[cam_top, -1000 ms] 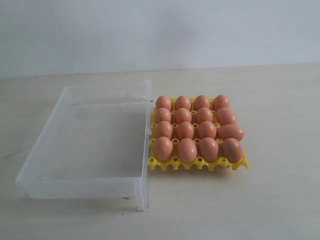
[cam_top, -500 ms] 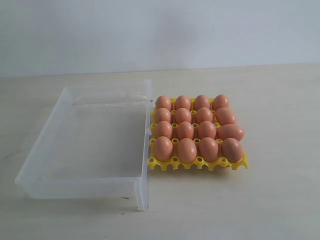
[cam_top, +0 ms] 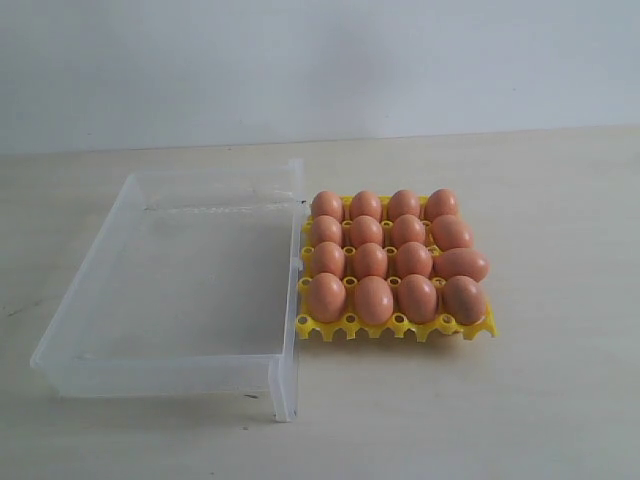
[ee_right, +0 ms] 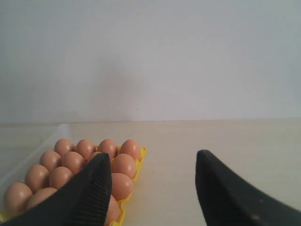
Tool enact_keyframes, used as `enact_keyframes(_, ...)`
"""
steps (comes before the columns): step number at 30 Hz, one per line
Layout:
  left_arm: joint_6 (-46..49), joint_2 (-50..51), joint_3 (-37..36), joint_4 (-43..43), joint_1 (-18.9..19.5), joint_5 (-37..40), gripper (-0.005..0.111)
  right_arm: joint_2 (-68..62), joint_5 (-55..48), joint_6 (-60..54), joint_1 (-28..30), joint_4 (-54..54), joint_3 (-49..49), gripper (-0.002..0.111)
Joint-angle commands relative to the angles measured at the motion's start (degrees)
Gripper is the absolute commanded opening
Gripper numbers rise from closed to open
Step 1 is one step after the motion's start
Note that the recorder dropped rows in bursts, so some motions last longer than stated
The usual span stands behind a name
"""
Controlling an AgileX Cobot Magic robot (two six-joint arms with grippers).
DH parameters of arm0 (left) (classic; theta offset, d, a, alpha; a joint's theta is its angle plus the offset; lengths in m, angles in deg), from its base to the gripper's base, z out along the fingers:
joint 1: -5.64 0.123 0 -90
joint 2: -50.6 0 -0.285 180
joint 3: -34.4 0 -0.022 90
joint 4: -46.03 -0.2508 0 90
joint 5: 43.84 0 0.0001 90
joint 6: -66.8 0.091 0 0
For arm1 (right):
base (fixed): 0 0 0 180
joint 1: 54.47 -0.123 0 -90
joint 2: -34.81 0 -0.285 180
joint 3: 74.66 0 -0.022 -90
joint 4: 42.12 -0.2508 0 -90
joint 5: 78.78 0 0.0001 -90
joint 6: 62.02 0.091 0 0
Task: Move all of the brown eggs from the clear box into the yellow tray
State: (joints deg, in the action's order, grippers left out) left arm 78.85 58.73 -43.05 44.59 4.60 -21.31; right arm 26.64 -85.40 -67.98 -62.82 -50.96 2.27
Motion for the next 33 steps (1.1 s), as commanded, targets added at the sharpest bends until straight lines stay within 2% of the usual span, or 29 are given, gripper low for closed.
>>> enact_keyframes(1, -0.4, -0.3, 0.2, 0.0, -0.1, -0.3, 0.0, 0.4, 0.1, 5.6, 0.3, 3.0, 0.3, 0.052)
enact_keyframes(33, -0.3, -0.3, 0.2, 0.0, -0.1, -0.3, 0.0, 0.4, -0.2, 6.0, 0.3, 4.2, 0.3, 0.052)
